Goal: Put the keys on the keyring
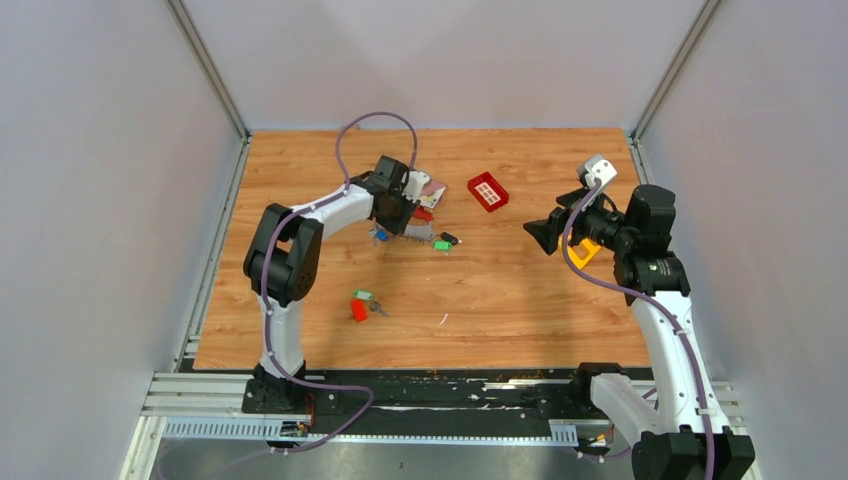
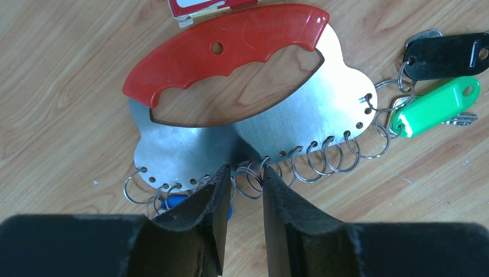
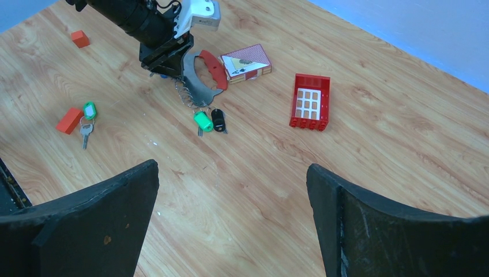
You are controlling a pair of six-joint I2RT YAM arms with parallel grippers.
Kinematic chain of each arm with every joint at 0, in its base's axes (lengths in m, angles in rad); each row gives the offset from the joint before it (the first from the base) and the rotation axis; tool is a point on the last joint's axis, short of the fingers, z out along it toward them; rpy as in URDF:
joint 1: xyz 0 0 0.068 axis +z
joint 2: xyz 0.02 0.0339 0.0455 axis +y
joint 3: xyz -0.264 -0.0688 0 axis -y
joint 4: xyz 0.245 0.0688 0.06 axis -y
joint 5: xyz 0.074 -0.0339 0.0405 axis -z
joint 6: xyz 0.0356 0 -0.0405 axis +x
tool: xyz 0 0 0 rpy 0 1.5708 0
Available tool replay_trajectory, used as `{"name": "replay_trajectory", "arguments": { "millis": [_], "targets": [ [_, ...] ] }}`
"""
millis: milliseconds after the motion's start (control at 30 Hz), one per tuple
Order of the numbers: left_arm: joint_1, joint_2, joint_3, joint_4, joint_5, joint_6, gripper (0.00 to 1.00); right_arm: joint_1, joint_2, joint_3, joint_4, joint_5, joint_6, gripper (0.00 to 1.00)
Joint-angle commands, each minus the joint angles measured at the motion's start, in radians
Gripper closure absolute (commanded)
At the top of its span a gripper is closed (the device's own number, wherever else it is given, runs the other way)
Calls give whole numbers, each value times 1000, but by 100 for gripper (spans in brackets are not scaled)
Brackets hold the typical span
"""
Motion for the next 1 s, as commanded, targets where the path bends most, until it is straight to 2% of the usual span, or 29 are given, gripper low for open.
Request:
{"name": "replay_trajectory", "arguments": {
  "millis": [0, 133, 333, 767, 967],
  "targets": [
    [-3, 10, 5, -15, 3, 10, 66, 2, -8, -7, 38, -28, -8, 0],
    [-4, 19, -1, -13, 3, 13, 67, 3, -9, -7, 37, -29, -9, 0],
    [-4, 3, -13, -20, 8, 26, 74, 2, -8, -9, 38, -30, -9, 0],
    [-4, -93, -11, -51, 39, 83, 100, 3, -8, -12, 37, -40, -9, 0],
    [-4, -202, -42, -57, 106, 124, 100, 2, -10, -11, 39, -45, -8, 0]
  ]
}}
